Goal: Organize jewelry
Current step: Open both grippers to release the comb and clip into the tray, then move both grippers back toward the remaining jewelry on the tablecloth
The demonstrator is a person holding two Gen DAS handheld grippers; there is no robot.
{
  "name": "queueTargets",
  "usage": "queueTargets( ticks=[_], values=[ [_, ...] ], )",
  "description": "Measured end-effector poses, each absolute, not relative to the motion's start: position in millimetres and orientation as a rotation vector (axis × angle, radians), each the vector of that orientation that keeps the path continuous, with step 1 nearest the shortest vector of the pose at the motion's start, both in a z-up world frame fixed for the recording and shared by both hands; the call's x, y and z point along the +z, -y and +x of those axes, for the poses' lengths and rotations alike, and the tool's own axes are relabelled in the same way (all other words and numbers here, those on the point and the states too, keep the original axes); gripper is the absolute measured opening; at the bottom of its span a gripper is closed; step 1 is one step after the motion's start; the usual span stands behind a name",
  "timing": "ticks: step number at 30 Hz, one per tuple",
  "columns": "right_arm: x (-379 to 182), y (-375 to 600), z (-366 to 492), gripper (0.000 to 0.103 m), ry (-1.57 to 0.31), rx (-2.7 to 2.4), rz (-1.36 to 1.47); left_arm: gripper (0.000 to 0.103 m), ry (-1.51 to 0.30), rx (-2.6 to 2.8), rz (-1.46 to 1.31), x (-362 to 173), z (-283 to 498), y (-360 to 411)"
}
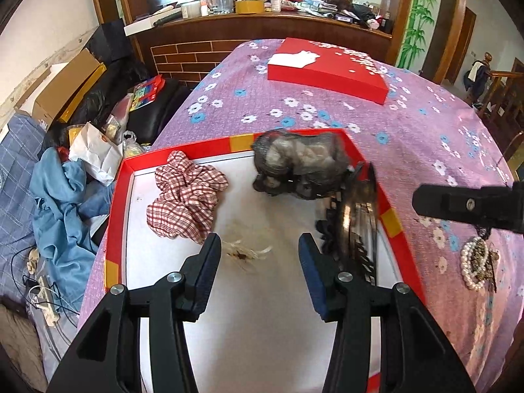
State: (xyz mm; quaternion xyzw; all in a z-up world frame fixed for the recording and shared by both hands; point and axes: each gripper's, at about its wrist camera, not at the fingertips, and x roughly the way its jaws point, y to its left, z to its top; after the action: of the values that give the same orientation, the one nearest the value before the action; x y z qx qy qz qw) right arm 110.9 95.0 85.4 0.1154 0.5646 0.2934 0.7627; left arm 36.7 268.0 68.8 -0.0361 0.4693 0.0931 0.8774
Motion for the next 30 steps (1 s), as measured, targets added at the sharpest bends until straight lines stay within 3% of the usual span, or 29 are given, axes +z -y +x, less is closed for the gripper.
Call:
queueTargets(
  ticks=[15, 30],
  values=[
    [74, 12, 72, 0.054, -1.241, 0.536, 0.345, 0.048, -0.974, 0.099, -0.040, 83, 10, -192],
    [56, 160, 69, 0.053, -1.239, 0.261, 0.495, 0.048, -1.083, -0.097, -0.038, 59, -29, -102]
  ],
)
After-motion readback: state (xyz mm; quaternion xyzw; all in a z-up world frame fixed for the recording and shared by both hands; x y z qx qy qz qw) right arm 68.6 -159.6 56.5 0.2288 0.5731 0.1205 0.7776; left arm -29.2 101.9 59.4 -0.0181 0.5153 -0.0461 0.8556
